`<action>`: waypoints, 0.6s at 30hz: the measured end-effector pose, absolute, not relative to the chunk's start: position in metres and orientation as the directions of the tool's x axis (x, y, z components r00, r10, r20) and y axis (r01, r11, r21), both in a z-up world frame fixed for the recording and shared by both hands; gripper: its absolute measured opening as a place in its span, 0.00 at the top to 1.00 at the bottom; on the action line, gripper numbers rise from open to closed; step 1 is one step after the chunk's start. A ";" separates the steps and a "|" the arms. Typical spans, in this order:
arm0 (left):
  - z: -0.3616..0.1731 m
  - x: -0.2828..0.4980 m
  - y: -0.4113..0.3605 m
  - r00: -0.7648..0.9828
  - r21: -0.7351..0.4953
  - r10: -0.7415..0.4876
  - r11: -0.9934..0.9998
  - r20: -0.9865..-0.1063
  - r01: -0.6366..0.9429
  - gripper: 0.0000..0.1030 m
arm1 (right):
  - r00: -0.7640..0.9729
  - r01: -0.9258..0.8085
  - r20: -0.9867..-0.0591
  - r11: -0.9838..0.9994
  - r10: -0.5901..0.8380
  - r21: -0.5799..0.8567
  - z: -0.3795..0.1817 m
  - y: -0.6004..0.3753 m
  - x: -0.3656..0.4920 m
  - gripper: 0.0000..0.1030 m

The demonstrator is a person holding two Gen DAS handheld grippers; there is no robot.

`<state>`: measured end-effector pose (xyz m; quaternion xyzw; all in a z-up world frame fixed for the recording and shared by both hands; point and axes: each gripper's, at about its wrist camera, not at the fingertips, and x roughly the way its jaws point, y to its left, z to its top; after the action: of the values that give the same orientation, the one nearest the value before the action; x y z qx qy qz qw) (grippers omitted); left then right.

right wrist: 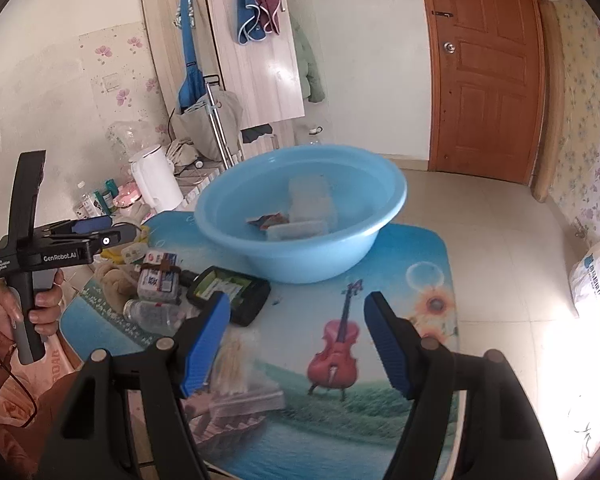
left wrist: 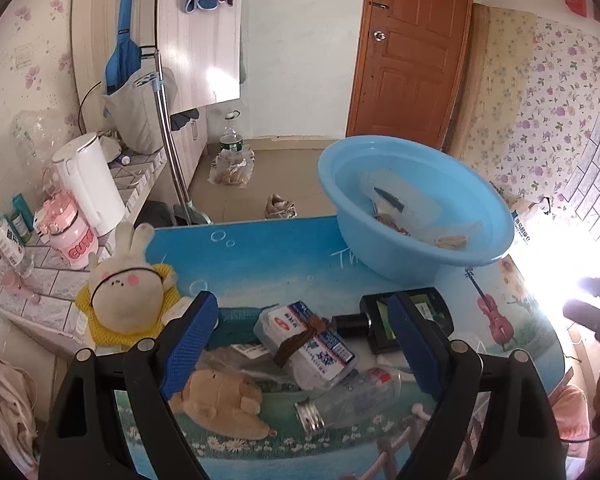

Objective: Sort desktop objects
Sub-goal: 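Grasp the plush teddy bear with left while right grasps the cotton-swab zip bag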

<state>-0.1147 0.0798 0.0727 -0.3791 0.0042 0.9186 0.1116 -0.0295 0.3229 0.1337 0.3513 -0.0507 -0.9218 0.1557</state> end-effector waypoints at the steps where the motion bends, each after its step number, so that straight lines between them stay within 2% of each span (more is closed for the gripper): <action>1: 0.068 -0.109 0.075 -0.679 -0.089 0.200 -0.977 -0.706 -0.196 0.16 | -0.692 0.254 -0.639 -0.942 -0.336 0.220 0.127 0.317 -0.027 0.29; 5: 0.052 -0.089 0.066 -0.655 -0.109 0.197 -0.979 -0.730 -0.173 0.15 | -0.650 0.258 -0.691 -0.947 -0.317 0.191 0.095 0.285 -0.023 0.28; 18: 0.007 -0.082 0.039 -0.625 0.007 0.064 -0.994 -0.778 -0.111 0.15 | -0.620 0.176 -0.768 -0.982 -0.163 0.067 0.048 0.264 -0.030 0.28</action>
<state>-0.0823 0.0394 0.0075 -0.4303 0.0270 0.9010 0.0486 -0.0299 0.2635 0.0477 0.4257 0.0076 -0.8999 0.0943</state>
